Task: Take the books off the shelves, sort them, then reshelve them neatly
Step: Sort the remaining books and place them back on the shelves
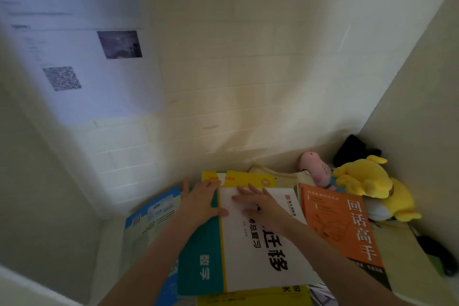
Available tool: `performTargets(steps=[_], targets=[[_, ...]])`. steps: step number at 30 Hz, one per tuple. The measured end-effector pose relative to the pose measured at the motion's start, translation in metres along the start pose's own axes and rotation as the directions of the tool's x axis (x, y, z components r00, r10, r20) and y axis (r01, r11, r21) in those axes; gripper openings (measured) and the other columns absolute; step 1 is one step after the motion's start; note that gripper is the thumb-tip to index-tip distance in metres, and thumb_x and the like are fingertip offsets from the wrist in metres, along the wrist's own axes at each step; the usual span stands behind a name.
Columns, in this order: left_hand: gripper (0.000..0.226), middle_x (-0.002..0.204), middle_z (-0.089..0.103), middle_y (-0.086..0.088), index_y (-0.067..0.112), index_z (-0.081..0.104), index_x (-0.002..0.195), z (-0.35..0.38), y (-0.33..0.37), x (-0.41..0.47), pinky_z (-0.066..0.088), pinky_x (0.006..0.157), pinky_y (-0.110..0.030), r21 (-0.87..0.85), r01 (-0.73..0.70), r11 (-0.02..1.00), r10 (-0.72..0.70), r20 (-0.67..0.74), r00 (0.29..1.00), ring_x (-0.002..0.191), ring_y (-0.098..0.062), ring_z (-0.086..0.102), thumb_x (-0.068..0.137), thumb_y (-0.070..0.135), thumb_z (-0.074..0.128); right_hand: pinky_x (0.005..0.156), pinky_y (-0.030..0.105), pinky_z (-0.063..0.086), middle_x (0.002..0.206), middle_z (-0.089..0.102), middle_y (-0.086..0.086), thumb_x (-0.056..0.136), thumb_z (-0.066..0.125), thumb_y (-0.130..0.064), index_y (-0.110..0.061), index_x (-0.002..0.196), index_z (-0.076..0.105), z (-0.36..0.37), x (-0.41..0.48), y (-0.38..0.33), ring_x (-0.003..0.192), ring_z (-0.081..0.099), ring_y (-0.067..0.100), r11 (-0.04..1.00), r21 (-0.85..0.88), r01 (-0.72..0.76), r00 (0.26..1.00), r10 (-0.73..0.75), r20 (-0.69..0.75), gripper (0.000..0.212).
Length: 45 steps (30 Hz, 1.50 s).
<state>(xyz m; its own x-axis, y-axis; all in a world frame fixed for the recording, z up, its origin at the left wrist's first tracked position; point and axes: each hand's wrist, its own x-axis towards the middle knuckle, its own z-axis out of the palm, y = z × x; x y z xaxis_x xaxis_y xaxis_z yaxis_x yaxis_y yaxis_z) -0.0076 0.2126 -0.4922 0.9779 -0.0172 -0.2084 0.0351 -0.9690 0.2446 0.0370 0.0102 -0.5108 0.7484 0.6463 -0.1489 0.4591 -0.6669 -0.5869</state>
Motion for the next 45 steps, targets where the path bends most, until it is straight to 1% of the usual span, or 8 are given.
performTargets(steps=[8,18,21,25,32,36,39,45], targets=[[0.067,0.119,0.056,0.005,0.028,0.055,0.118,-0.014,-0.01,-0.012,0.045,0.087,-0.03,-0.274,0.127,0.953,-0.101,0.106,0.989,0.108,-0.014,0.053,0.062,0.054,0.08,0.12,0.043,0.005,0.158,0.006,-0.015,0.087,0.065,-0.041,-0.038,0.145,0.032,-0.003,-0.045,0.02,0.148,0.0,0.017,0.956,0.134,-0.263,0.927,0.288,-0.238,0.067],[0.016,0.095,0.049,0.002,0.012,0.044,0.112,0.024,0.013,-0.094,0.033,0.077,-0.028,-0.732,0.37,0.572,-0.399,0.146,0.905,0.085,-0.01,0.046,0.1,0.022,0.044,0.118,0.041,0.018,0.16,0.003,-0.006,0.082,0.067,-0.047,-0.034,0.152,0.013,0.027,-0.084,0.015,0.147,0.008,0.022,0.777,0.521,-0.353,0.886,0.456,-0.08,0.09],[0.034,0.122,0.045,-0.006,0.007,0.038,0.13,0.042,0.033,-0.103,0.035,0.098,-0.036,-0.684,0.407,0.605,-0.458,0.12,0.881,0.114,-0.022,0.043,0.099,0.018,0.046,0.119,0.043,0.018,0.16,0.007,-0.004,0.08,0.069,-0.049,-0.031,0.153,0.007,0.023,-0.078,0.016,0.146,0.012,0.023,0.806,0.449,-0.386,0.875,0.474,-0.099,0.098],[0.08,0.155,-0.004,-0.005,0.02,-0.011,0.149,0.043,0.041,-0.111,0.01,0.117,-0.038,-0.705,0.29,0.647,-0.339,0.074,0.938,0.144,-0.023,0.004,0.097,0.023,0.05,0.114,0.041,0.024,0.159,0.012,-0.004,0.082,0.071,-0.04,-0.033,0.153,0.011,0.001,-0.066,0.013,0.144,0.021,0.022,0.8,0.427,-0.422,0.883,0.47,-0.006,0.093],[0.051,0.136,0.047,0.004,0.032,0.022,0.14,0.029,0.026,-0.097,0.037,0.097,-0.024,-0.858,0.19,0.477,-0.199,0.105,0.974,0.111,-0.01,0.048,0.098,0.02,0.049,0.114,0.034,0.023,0.16,0.01,-0.006,0.083,0.073,-0.027,-0.032,0.152,0.016,-0.009,-0.055,0.008,0.144,0.021,0.021,0.81,0.446,-0.38,0.912,0.409,0.035,0.09],[0.024,0.115,0.051,0.007,0.031,0.041,0.12,0.04,-0.011,-0.082,0.043,0.083,-0.017,-0.765,0.266,0.586,-0.403,0.009,0.915,0.098,-0.007,0.05,0.099,0.021,0.046,0.113,0.035,0.024,0.159,0.01,-0.005,0.084,0.072,-0.029,-0.033,0.152,0.015,-0.009,-0.056,0.008,0.143,0.022,0.022,0.817,0.433,-0.38,0.914,0.405,0.038,0.089],[0.074,0.154,0.017,-0.012,0.02,0.009,0.15,0.068,-0.048,-0.067,0.035,0.107,-0.045,-0.532,0.437,0.725,-0.495,0.04,0.868,0.139,-0.033,0.021,0.093,0.034,0.054,0.114,0.035,0.022,0.16,0.007,-0.007,0.083,0.073,-0.029,-0.034,0.151,0.016,-0.008,-0.054,0.008,0.144,0.019,0.021,0.81,0.449,-0.377,0.913,0.407,0.03,0.09],[0.119,0.152,-0.021,-0.023,0.016,-0.019,0.146,0.106,-0.049,-0.054,0.015,0.111,-0.063,-0.236,0.621,0.747,-0.574,0.241,0.782,0.142,-0.044,-0.01,0.075,0.064,0.062,0.115,0.035,0.021,0.16,0.004,-0.009,0.083,0.073,-0.029,-0.035,0.151,0.016,-0.007,-0.056,0.009,0.145,0.016,0.02,0.803,0.472,-0.365,0.915,0.403,0.021,0.089]])
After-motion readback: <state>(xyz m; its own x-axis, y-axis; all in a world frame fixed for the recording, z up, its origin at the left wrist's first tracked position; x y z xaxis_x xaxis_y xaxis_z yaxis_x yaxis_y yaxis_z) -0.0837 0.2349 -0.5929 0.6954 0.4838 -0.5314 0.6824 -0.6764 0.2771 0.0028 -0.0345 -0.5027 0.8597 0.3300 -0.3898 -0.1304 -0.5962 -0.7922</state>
